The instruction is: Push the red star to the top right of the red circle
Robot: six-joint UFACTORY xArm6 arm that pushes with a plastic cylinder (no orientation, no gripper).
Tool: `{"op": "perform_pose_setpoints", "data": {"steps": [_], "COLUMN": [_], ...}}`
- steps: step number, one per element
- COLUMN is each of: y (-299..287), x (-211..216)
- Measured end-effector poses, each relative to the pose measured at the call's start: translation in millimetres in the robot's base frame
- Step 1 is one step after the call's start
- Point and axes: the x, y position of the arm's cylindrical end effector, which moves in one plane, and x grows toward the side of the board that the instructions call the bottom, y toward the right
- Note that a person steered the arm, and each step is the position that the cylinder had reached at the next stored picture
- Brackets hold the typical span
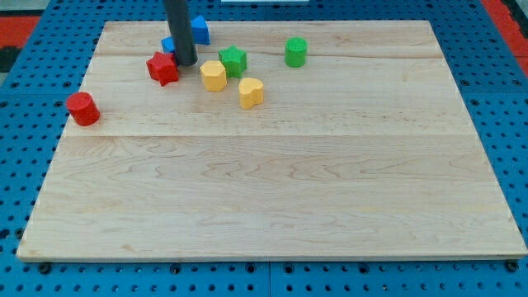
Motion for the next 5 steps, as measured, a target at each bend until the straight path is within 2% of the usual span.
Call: {"op": "perform_pose_setpoints", "data": {"steps": [1, 2, 3, 5], "y": [-47, -62, -53, -95], "x": [25, 63, 69, 75]}}
